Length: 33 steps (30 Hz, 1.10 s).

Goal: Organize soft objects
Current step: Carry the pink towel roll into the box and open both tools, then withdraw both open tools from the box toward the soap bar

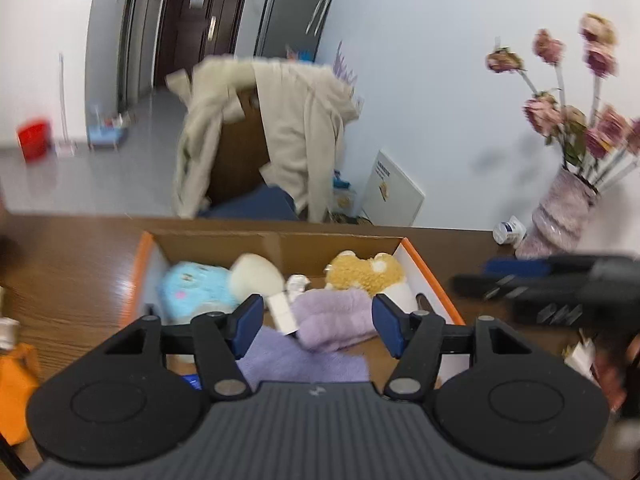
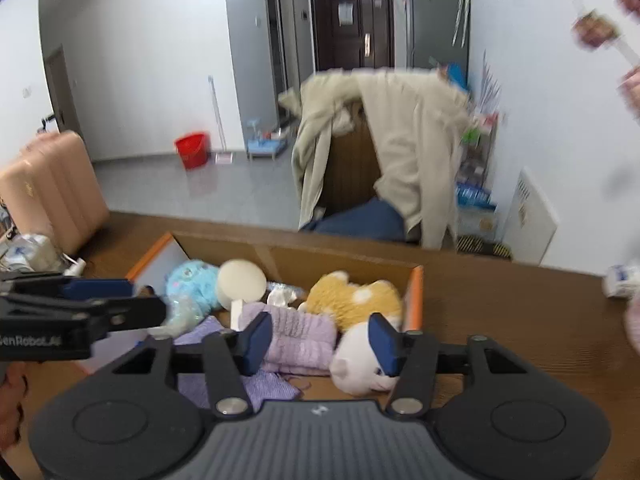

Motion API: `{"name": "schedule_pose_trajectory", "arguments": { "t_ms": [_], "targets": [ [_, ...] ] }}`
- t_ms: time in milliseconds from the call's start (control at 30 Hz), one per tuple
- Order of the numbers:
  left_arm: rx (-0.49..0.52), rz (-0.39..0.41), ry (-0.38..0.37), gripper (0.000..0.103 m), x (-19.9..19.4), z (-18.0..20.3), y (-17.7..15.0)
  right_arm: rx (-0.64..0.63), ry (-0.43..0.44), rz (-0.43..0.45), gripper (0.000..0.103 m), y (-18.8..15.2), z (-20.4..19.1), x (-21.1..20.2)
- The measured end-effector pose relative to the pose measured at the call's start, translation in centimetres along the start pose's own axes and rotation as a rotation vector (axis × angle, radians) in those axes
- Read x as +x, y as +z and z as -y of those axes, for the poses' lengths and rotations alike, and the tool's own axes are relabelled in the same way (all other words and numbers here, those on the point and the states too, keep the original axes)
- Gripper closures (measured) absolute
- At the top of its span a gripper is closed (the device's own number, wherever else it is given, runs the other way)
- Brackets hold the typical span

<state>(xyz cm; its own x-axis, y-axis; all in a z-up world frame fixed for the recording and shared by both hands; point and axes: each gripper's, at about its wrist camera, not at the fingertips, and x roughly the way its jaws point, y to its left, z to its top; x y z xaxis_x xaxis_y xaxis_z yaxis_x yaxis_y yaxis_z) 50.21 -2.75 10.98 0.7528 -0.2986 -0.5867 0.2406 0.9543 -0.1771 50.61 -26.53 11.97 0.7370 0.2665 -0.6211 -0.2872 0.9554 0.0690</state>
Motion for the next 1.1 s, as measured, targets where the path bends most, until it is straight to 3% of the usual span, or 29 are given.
{"name": "schedule_pose_trajectory", "arguments": {
  "t_ms": [133, 200, 367, 467, 567, 633, 733, 900, 1100],
  "targets": [
    [0.055, 0.069, 0.022, 0.037, -6.4, 0.7, -0.4, -0.027, -0.018, 0.064, 0.04, -0.7, 0.4, -6.7],
    [0.057, 0.111, 0.034, 0.027, -9.1, 0.9, -0.6, -0.026, -0.026, 0.097, 0.036, -1.5, 0.5, -9.4],
    [0.084, 0.144, 0.089, 0.022, -13.1, 1.8, -3.0, -0.029, -0.014, 0.143, 0.032, -4.3, -0.4, -14.0],
    [0.098, 0.204, 0.131, 0.017, -15.6, 2.2, -6.6, -0.028, 0.007, 0.204, 0.026, -7.7, -1.6, -16.6],
    [0.1, 0.262, 0.121, 0.01, -18.3, 2.2, -11.2, -0.062, 0.044, 0.246, 0.019, -12.4, -3.4, -18.4],
    [0.088, 0.268, 0.108, 0.009, -19.7, 2.3, -15.0, -0.086, 0.021, 0.257, 0.019, -16.1, -4.8, -19.0],
    [0.088, 0.268, 0.112, 0.005, -21.6, 2.4, -20.5, -0.082, -0.013, 0.237, 0.018, -21.6, -6.3, -19.3],
    [0.036, 0.236, 0.127, 0.002, -24.1, 2.3, -27.3, 0.121, 0.0, 0.169, 0.018, -29.5, -6.7, -20.4],
    [0.065, 0.212, 0.126, 0.002, -24.4, 2.2, -28.1, 0.104, -0.066, 0.137, 0.017, -32.0, -7.3, -21.9]
  ]
}}
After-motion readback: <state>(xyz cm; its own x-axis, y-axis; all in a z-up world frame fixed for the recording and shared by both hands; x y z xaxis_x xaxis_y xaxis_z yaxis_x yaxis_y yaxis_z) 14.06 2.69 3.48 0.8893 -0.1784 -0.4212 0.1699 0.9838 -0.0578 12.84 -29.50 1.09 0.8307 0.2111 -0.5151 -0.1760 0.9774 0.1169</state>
